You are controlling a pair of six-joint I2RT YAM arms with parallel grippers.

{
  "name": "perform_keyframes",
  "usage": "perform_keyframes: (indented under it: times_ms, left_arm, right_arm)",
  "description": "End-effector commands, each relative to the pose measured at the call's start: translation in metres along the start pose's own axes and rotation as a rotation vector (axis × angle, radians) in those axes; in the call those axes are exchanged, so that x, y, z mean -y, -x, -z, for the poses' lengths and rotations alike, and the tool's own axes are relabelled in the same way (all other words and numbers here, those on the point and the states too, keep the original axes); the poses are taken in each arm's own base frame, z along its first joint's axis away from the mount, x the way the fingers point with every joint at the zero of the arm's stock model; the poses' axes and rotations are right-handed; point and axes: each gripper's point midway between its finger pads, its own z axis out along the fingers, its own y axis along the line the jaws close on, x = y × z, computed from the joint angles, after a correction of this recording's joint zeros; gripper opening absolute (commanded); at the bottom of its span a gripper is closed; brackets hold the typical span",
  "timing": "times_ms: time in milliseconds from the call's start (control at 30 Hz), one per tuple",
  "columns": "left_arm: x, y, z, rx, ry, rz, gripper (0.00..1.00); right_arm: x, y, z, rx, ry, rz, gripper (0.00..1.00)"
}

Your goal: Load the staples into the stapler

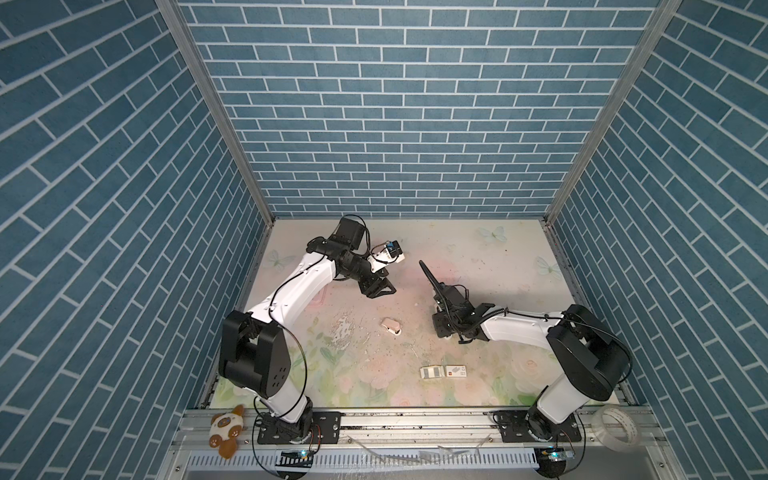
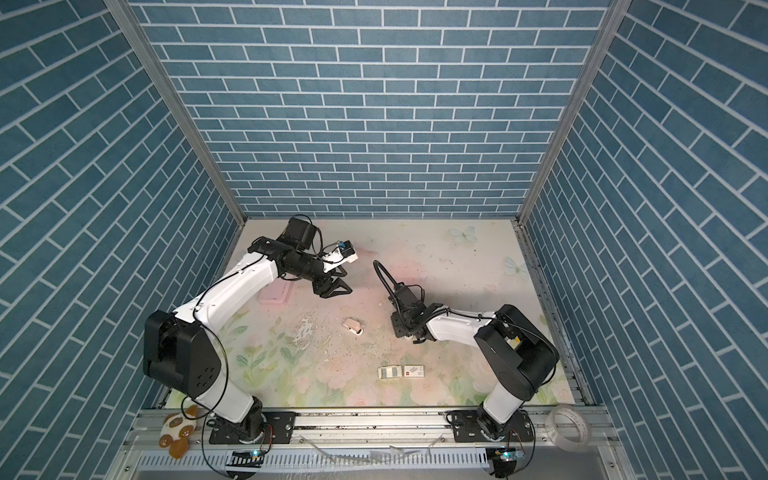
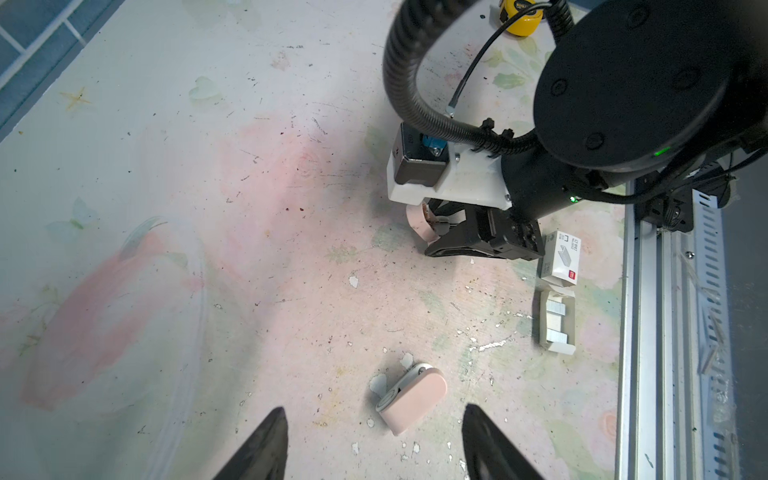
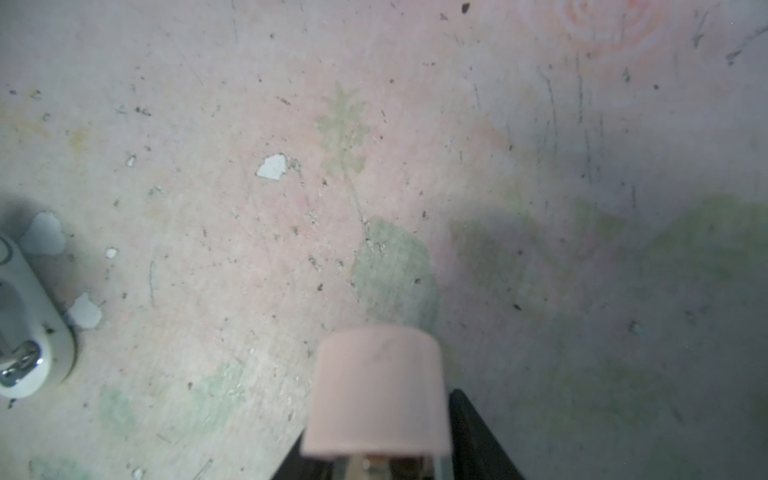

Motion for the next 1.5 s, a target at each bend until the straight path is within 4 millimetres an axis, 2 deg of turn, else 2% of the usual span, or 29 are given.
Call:
perform_keyframes:
  times_ms: [0,133,333,700,1067,1167,1300,1467]
  left_arm:
    - [0.012,-0.001,0.002,0.002,-0.047,-0.005,0.69]
    - [0.013,-0.002,0.000,-0.001,-0.069,-0.002,0.69]
    - [0.014,0.000,-0.001,-0.002,-0.084,0.000,0.69]
    - [0.017,-0.006,-0.004,-0.042,-0.136,0.009,0.64]
    - [0.019,-0.015,-0.010,-0.103,-0.152,-0.017,0.64]
    - [0.023,-0.024,-0.019,-0.156,-0.166,-0.053,0.64]
    - [0.033,-0.043,-0.037,-0.274,-0.199,-0.132,0.62]
    - [0.043,-0.069,-0.065,-0.428,-0.223,-0.267,0.58]
  right_arm:
    - [0.005,-0.002,0.008,0.023,-0.024,0.004,0.47]
    - [0.000,0.001,0.018,0.044,0.019,0.005,0.49]
    - [-0.004,-0.006,0.026,0.018,0.055,0.010,0.51]
    - [0.001,-0.032,0.031,-0.056,0.057,-0.004,0.51]
    - [-0.004,-0.035,0.065,-0.037,0.128,-0.026,0.51]
    - [-0.004,-0.036,0.079,-0.022,0.151,-0.059,0.50]
    - [0.010,-0.034,0.100,0.014,0.103,-0.131,0.49]
    - [0.021,-0.031,0.125,0.065,0.129,-0.256,0.48]
